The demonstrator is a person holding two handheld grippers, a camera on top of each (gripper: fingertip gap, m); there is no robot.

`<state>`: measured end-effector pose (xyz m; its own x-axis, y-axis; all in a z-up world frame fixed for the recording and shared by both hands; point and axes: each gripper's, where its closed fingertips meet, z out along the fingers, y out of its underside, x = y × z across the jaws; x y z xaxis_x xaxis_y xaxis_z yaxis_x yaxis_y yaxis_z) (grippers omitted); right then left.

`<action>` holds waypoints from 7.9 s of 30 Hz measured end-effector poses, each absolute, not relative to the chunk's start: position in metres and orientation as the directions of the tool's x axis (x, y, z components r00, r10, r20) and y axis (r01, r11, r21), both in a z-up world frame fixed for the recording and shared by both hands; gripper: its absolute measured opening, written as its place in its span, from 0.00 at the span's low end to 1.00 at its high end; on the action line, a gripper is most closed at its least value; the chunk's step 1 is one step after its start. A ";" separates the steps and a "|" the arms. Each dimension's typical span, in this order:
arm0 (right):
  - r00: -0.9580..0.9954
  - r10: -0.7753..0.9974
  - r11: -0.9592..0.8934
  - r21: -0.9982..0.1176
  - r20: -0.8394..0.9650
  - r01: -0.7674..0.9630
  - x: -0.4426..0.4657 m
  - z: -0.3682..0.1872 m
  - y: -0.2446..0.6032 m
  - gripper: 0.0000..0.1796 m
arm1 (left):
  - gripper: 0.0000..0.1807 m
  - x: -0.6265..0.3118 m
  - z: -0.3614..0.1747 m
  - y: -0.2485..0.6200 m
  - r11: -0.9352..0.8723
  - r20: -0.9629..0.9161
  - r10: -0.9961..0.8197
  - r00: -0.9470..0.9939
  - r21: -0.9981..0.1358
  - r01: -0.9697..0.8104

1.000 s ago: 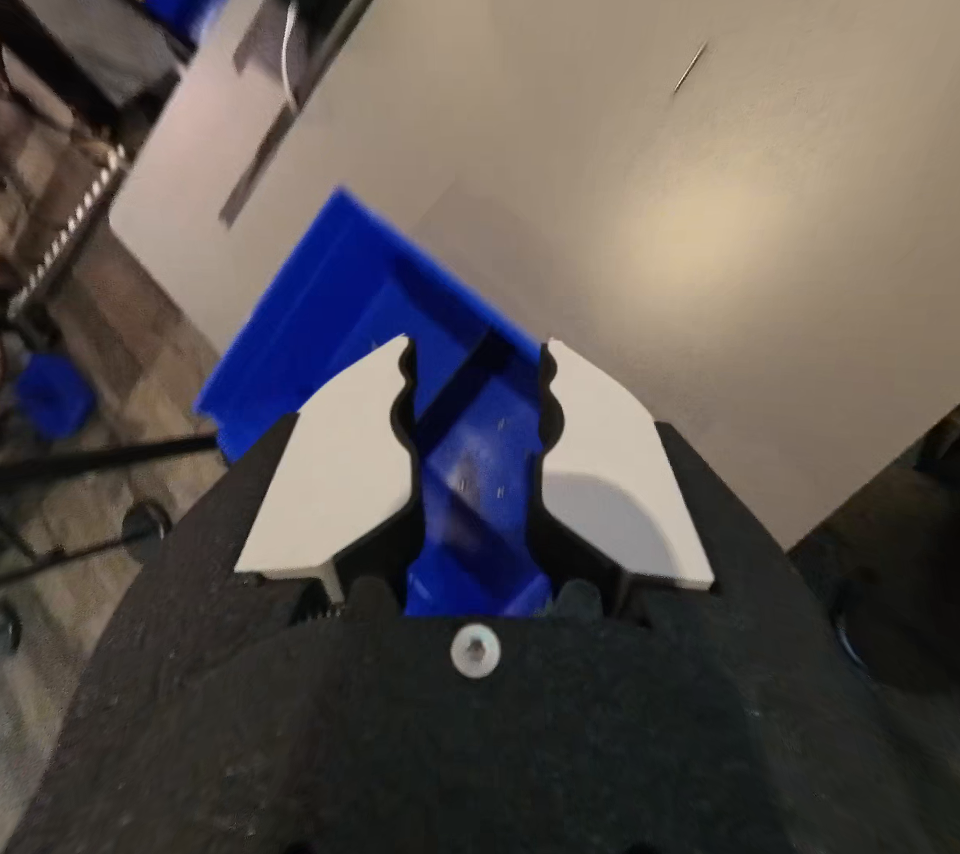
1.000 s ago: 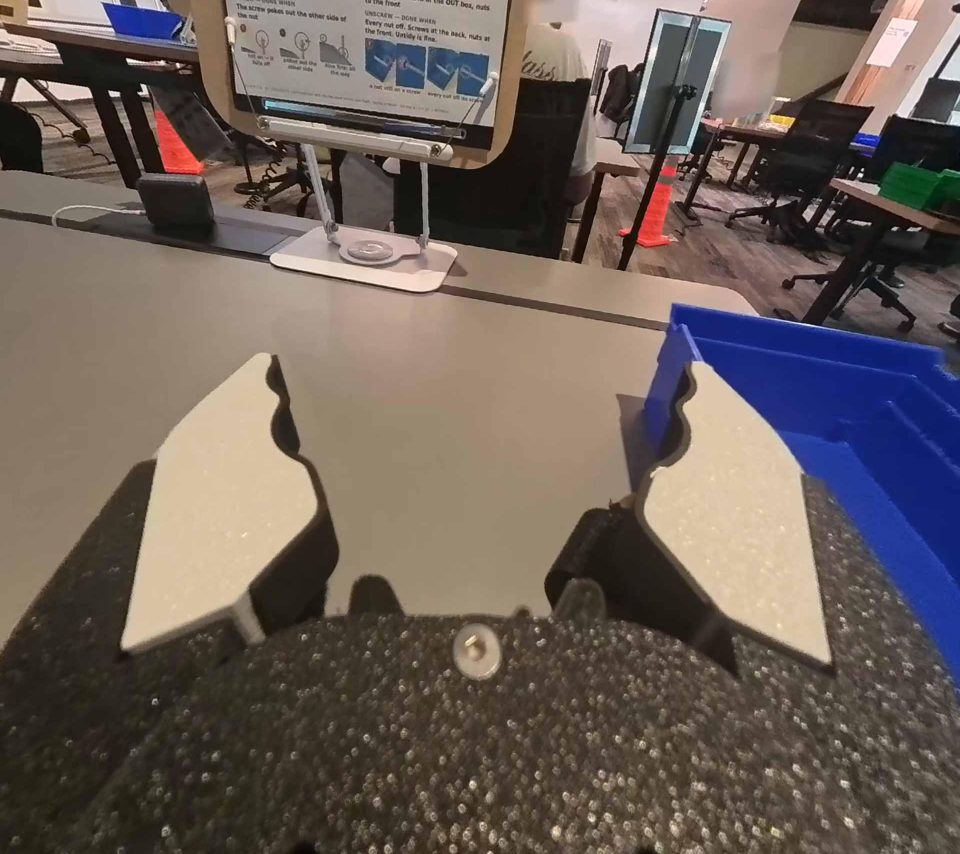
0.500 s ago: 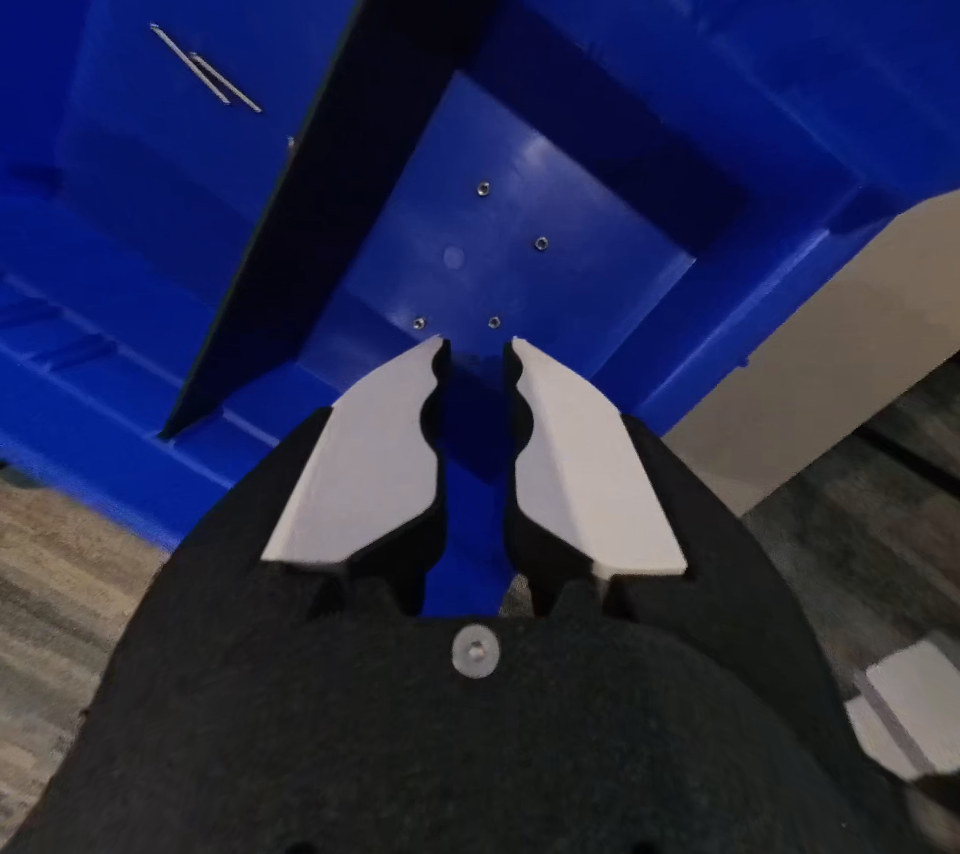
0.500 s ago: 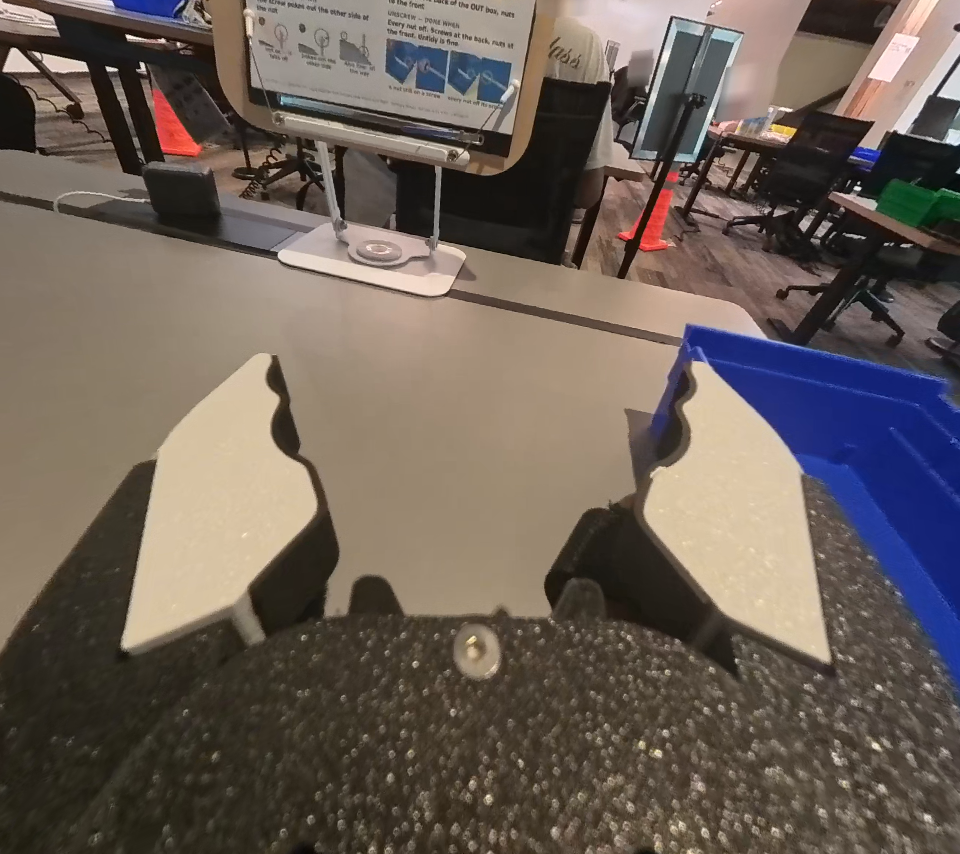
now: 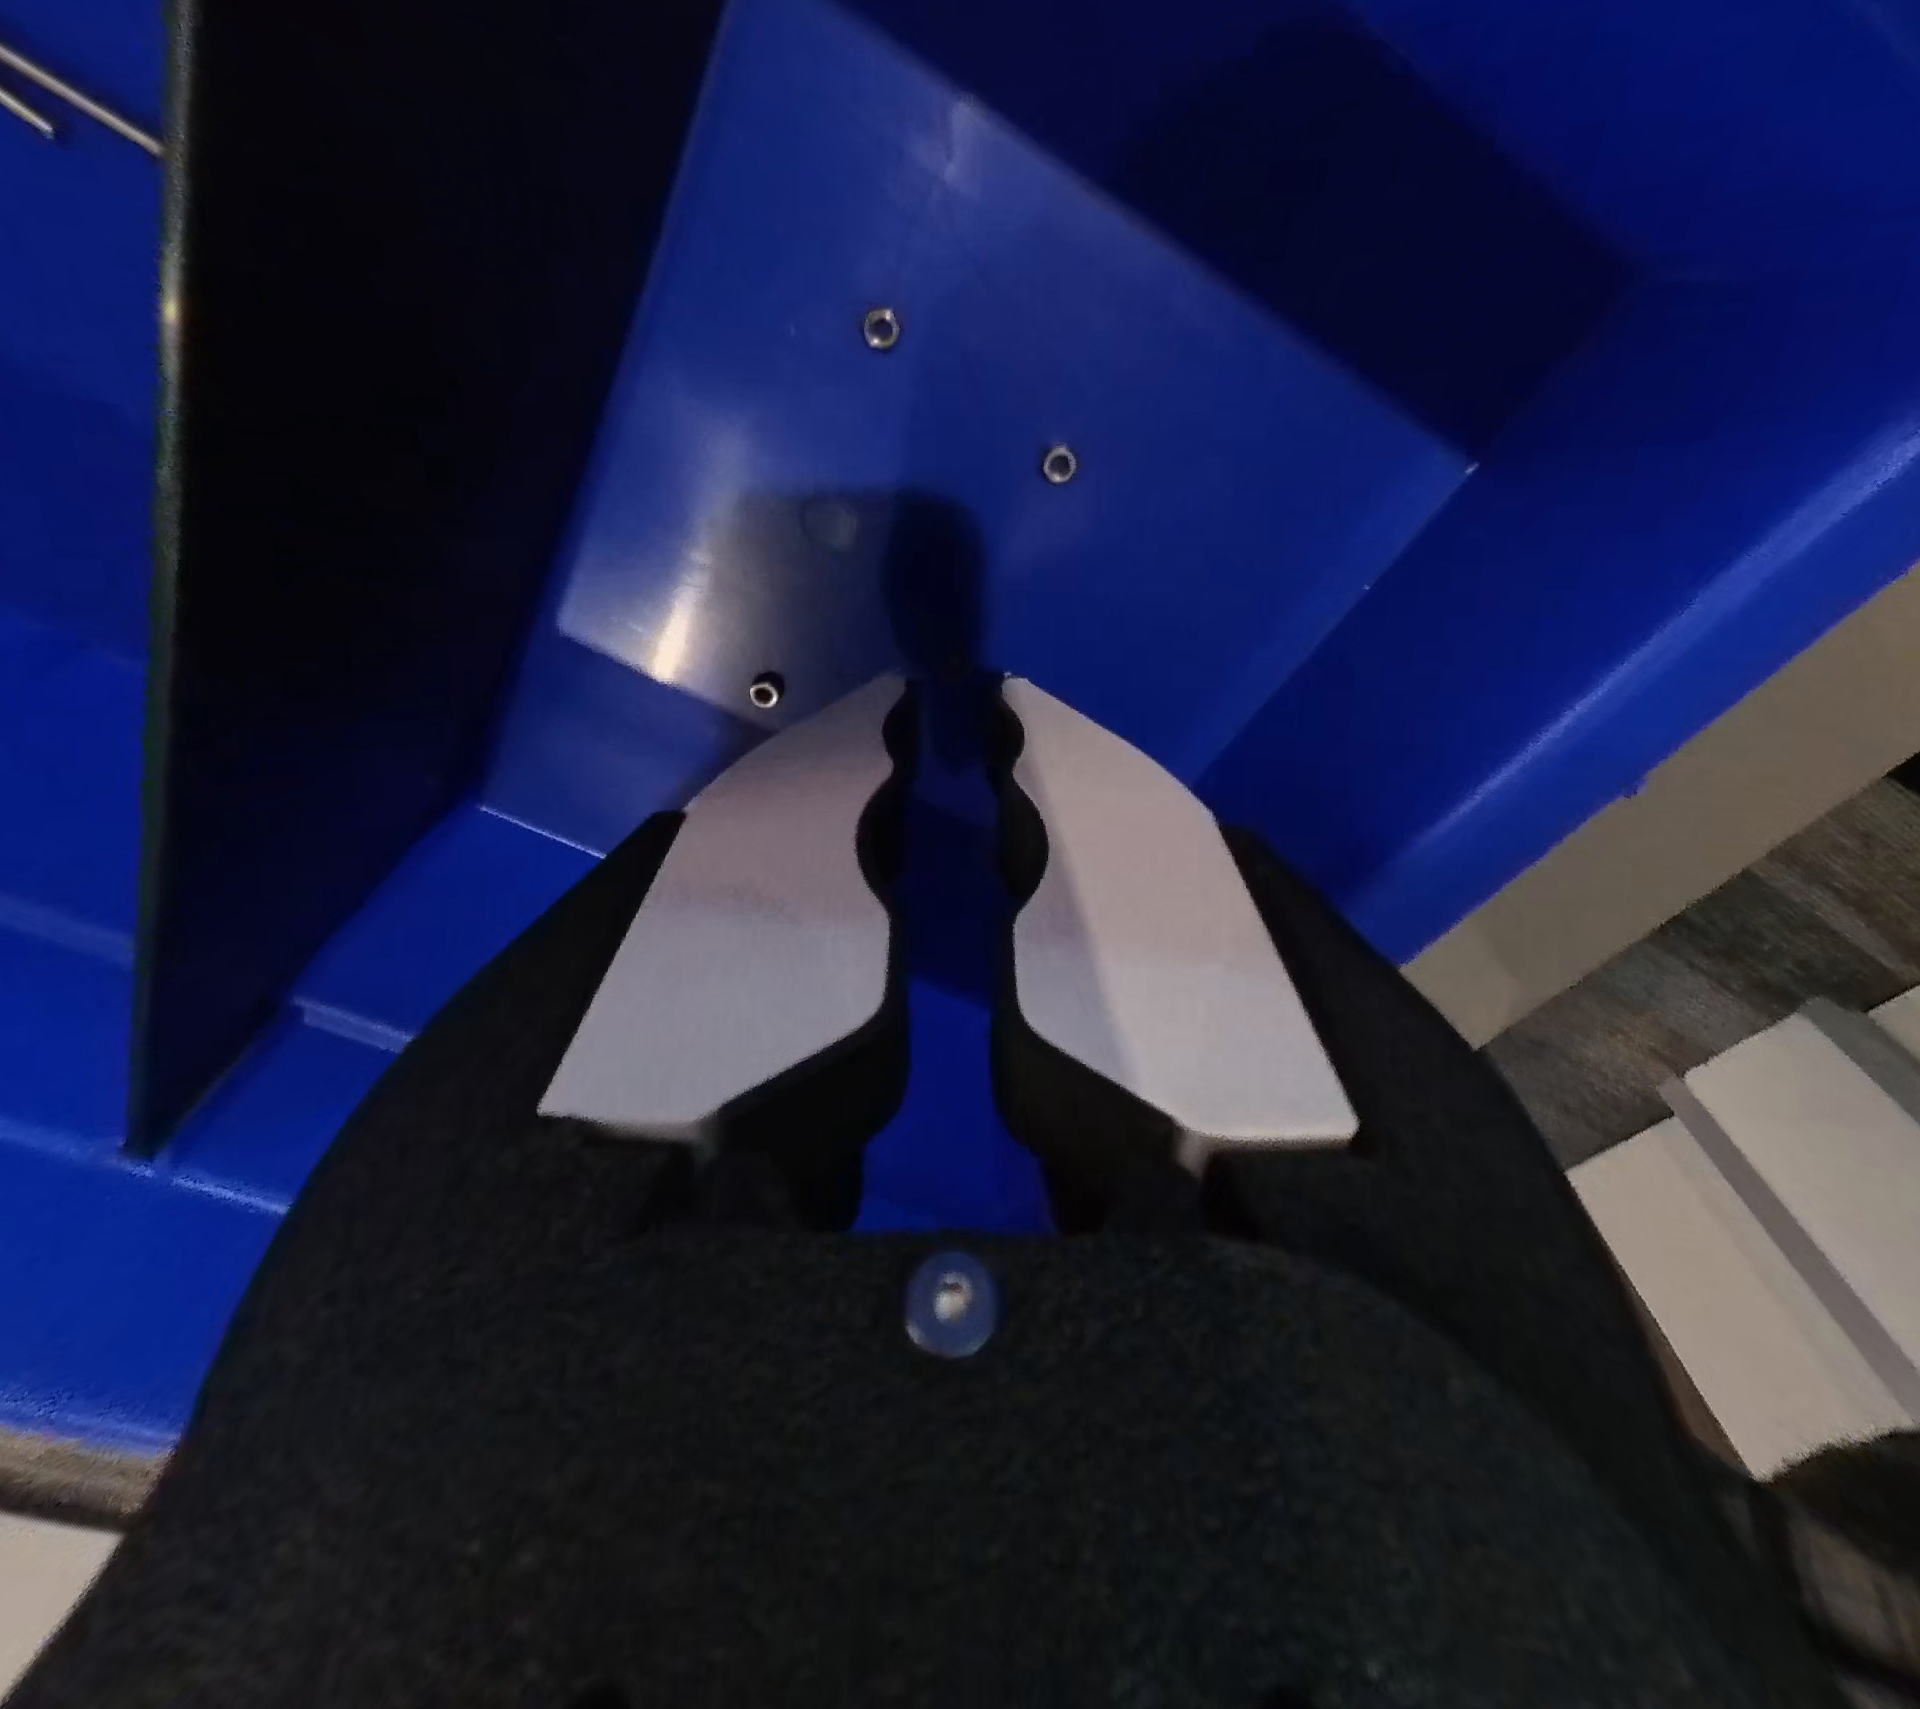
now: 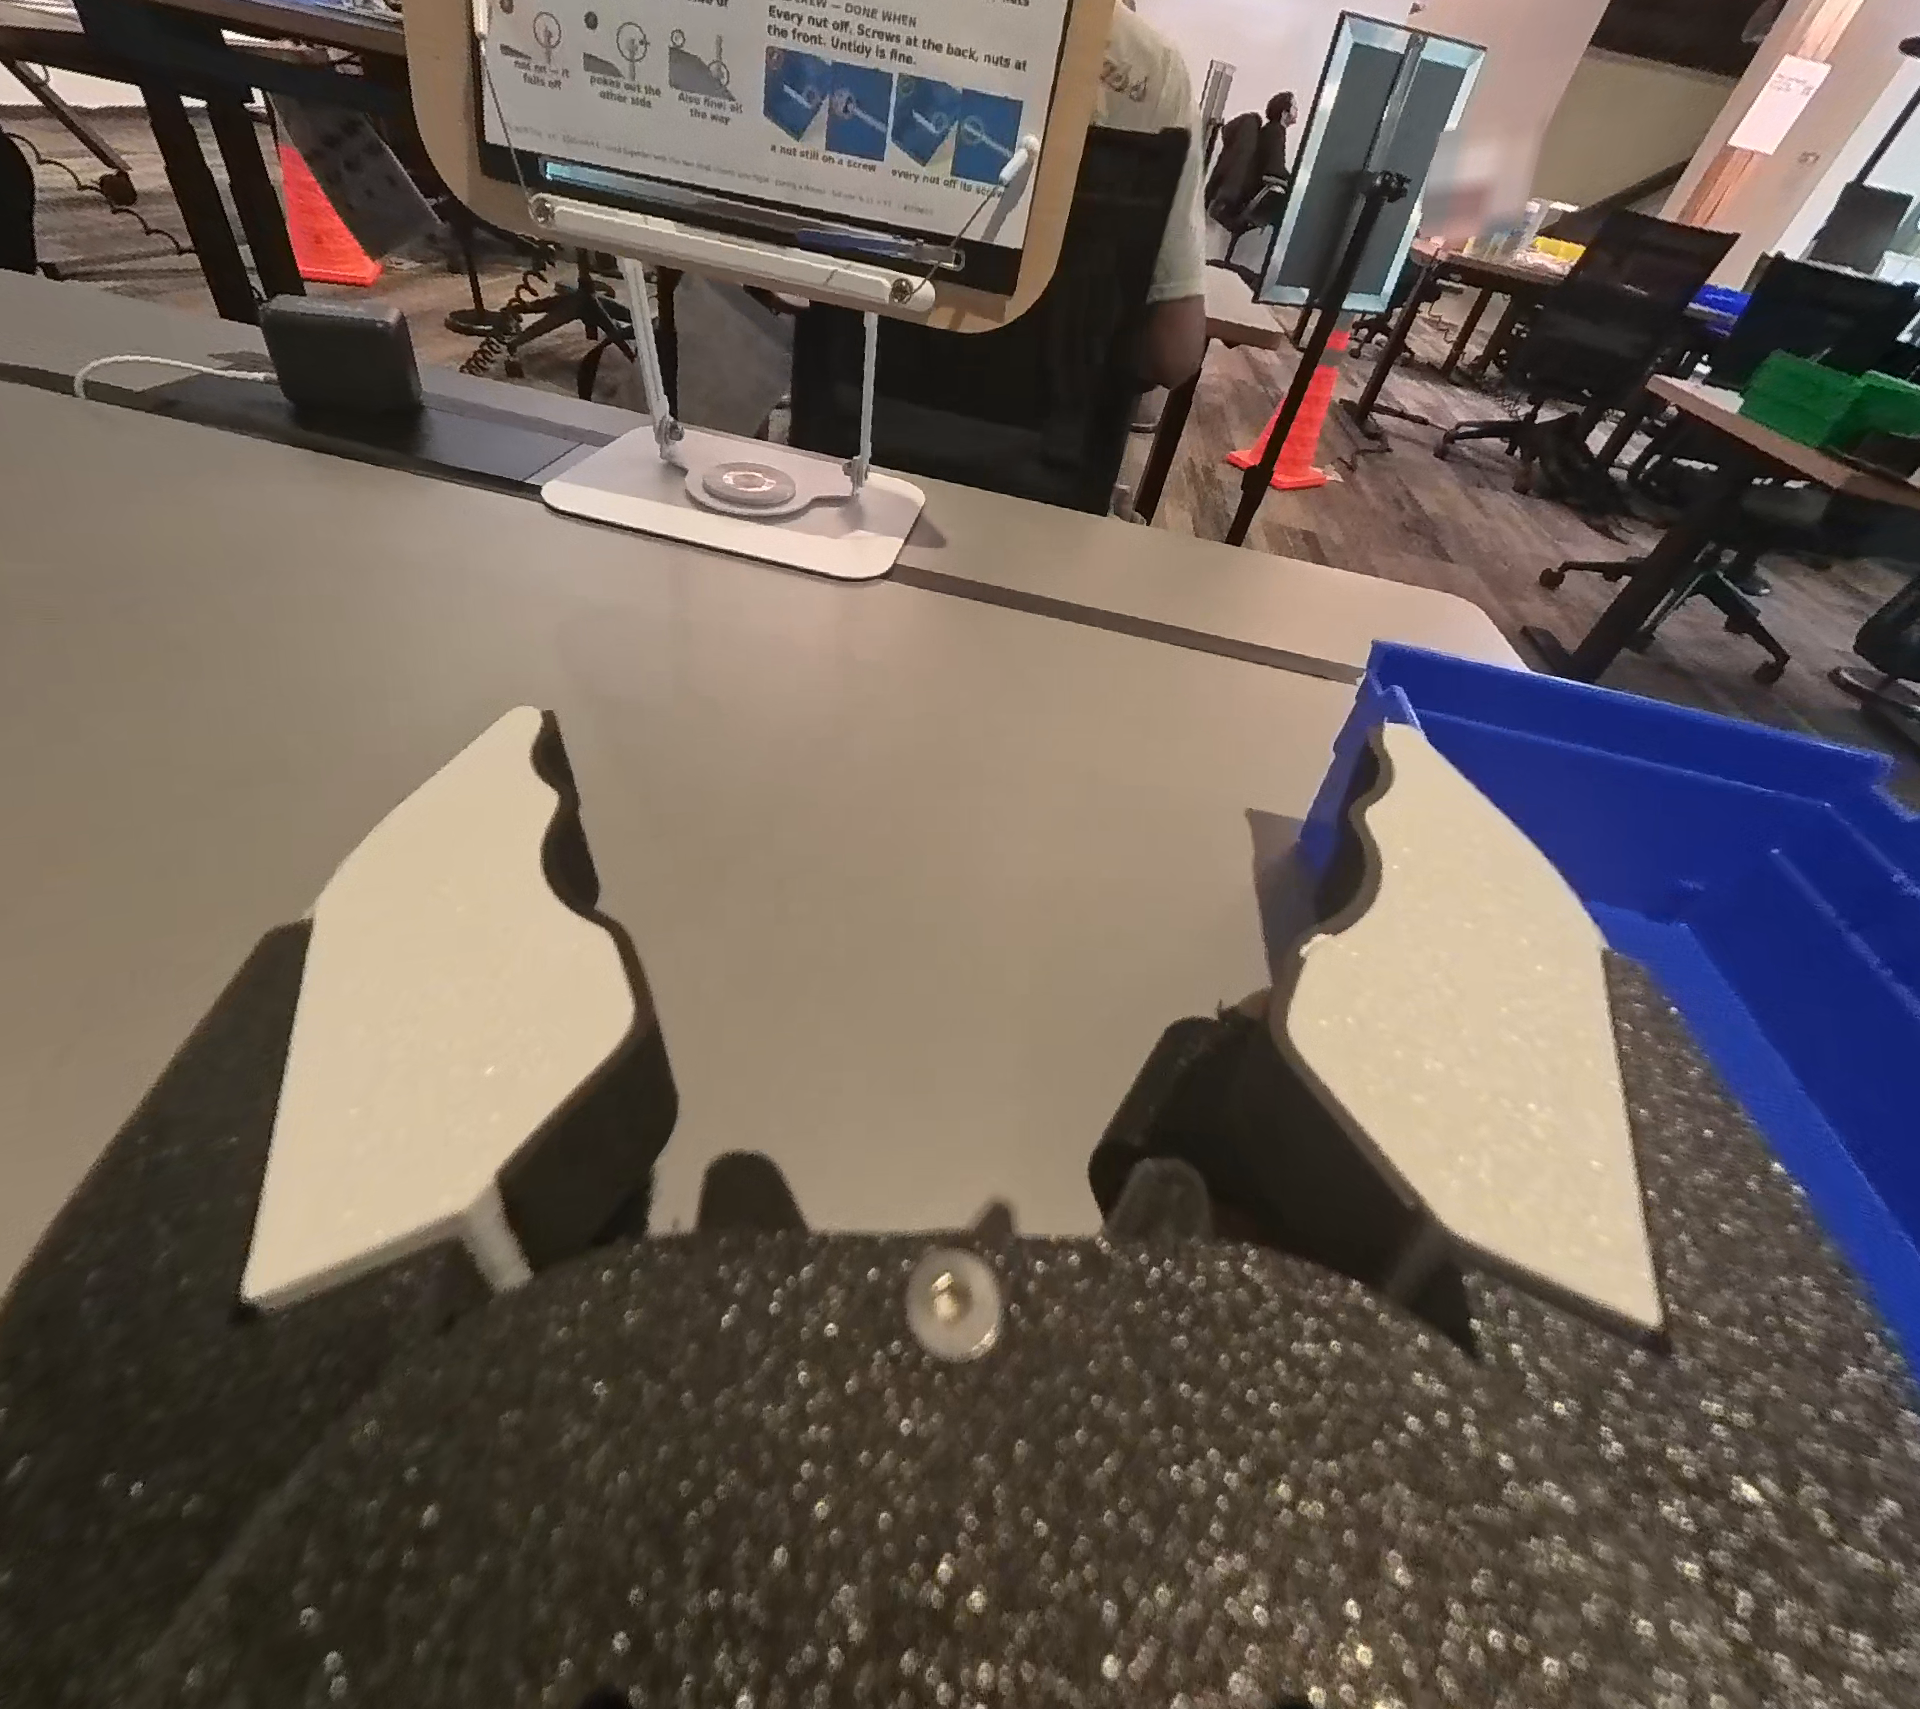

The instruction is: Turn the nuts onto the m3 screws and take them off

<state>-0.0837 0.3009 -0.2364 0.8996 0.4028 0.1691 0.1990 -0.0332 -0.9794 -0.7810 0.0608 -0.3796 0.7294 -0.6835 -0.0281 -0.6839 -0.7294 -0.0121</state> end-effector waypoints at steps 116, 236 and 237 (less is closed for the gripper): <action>0.869 0.481 -0.083 -0.981 0.114 0.174 -0.109 -0.260 0.317 0.75 | 0.09 -0.462 -0.365 0.267 -0.338 0.024 -0.939 0.344 -0.262 -0.904; 0.899 0.408 -0.133 -0.964 0.157 0.229 -0.070 -0.264 0.303 0.76 | 0.14 -0.472 -0.376 0.268 0.571 0.150 -0.813 -0.562 0.025 -0.820; 0.898 0.410 -0.134 -0.963 0.160 0.233 -0.071 -0.264 0.303 0.76 | 0.13 -0.471 -0.379 0.268 0.572 0.151 -0.813 -0.563 0.021 -0.820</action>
